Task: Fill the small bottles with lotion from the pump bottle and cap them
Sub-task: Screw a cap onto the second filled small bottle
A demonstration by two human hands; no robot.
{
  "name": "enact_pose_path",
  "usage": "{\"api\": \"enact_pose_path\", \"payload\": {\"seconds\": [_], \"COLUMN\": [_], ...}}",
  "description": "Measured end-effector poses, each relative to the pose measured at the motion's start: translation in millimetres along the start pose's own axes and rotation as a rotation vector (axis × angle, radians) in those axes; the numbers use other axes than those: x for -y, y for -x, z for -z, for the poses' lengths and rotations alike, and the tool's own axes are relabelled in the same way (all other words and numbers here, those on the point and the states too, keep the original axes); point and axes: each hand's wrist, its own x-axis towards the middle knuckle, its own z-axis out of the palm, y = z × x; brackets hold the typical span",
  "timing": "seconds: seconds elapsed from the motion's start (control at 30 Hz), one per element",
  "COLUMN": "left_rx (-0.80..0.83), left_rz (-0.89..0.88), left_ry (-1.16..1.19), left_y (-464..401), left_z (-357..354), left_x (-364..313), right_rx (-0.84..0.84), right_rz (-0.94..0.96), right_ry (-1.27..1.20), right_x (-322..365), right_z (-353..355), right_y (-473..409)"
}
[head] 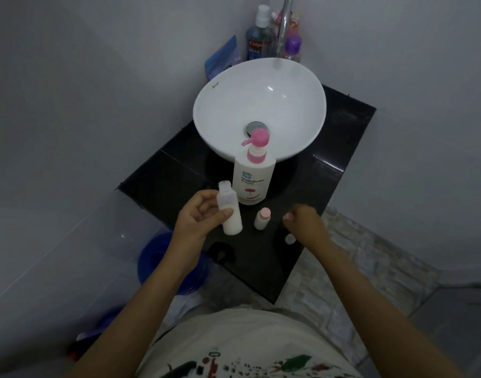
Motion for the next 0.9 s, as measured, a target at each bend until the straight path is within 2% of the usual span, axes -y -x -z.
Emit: {"api": "enact_pose_path", "payload": {"seconds": [0.1,0.2,0.27,0.4,0.67,0.9], "left_rx": [0.039,0.113,0.160,0.194,0.238,0.248], "left_rz": [0.029,0.036,0.023,-0.027,-0.064,-0.069], "left_ry": [-0.018,-0.043,-0.050,-0.077,-0.131,-0.145], "left_y": [0.9,2.6,5.1,8.0,10.4,10.9], "left_z": [-0.6,-4.2,-7.2,-10.8,-18.7,-16.6], "left_x": [0.7,-0.2,-3.0,-10.3,-15.9,-17.6], "right_rx": [-0.092,-0.025,0.028,0.081,0.012,0.010], "right_rz": [0.120,0.288,0.415,0.528,0.567,0.430], "right_ry": [-0.392,-0.727,-0.805,-0.785,-0.676,-0.486], "right_x": [11.2,35.1,45.0,48.0,41.6,46.1], "right_z": [27.1,65.5,83.5,93.8,94.2,87.0], "right_y": [27.7,69.0,91.6,110.4,114.0,115.8]}}
